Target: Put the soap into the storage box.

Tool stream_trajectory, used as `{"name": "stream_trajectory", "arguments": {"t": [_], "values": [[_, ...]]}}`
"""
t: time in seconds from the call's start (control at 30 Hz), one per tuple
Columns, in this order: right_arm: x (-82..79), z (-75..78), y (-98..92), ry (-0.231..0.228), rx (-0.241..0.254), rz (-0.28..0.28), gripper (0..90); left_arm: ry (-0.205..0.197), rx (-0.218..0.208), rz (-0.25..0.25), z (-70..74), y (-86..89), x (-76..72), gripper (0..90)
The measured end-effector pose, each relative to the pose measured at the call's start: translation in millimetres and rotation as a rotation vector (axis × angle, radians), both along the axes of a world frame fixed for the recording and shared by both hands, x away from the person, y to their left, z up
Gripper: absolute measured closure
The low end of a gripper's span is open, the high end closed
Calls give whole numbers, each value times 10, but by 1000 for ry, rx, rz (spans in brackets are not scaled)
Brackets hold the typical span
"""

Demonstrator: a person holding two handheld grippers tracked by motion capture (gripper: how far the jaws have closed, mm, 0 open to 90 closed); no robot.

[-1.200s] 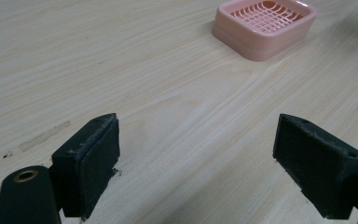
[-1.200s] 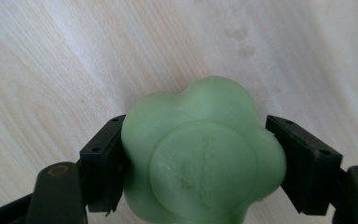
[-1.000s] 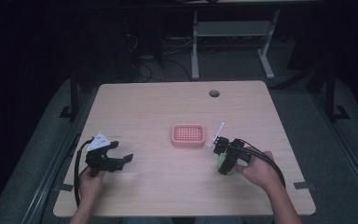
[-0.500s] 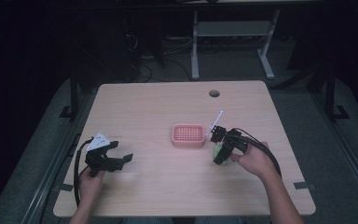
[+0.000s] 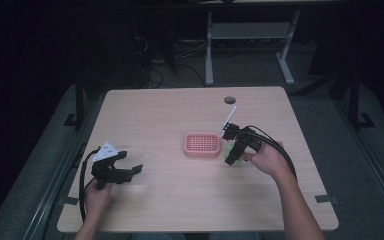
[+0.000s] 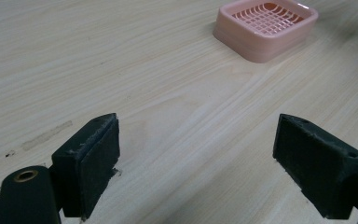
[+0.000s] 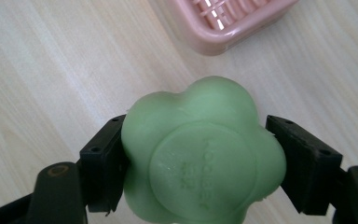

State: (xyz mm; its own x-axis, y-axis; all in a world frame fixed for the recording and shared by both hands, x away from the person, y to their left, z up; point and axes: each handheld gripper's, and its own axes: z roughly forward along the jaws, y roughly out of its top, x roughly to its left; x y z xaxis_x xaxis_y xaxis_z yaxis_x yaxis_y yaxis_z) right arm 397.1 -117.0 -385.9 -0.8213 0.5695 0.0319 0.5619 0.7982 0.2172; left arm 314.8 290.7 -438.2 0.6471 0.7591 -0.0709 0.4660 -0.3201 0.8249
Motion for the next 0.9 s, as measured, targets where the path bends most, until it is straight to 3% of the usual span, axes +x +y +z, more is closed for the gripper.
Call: {"name": "stream_trajectory", "arguments": {"t": [0.4,0.9], "values": [[152,80,92,1,17,1,259,-6,-4,3,0,4,0,143],[302,155,311,-7,-15,29,258,-6,-7,4,3,5,-2,144]]}}
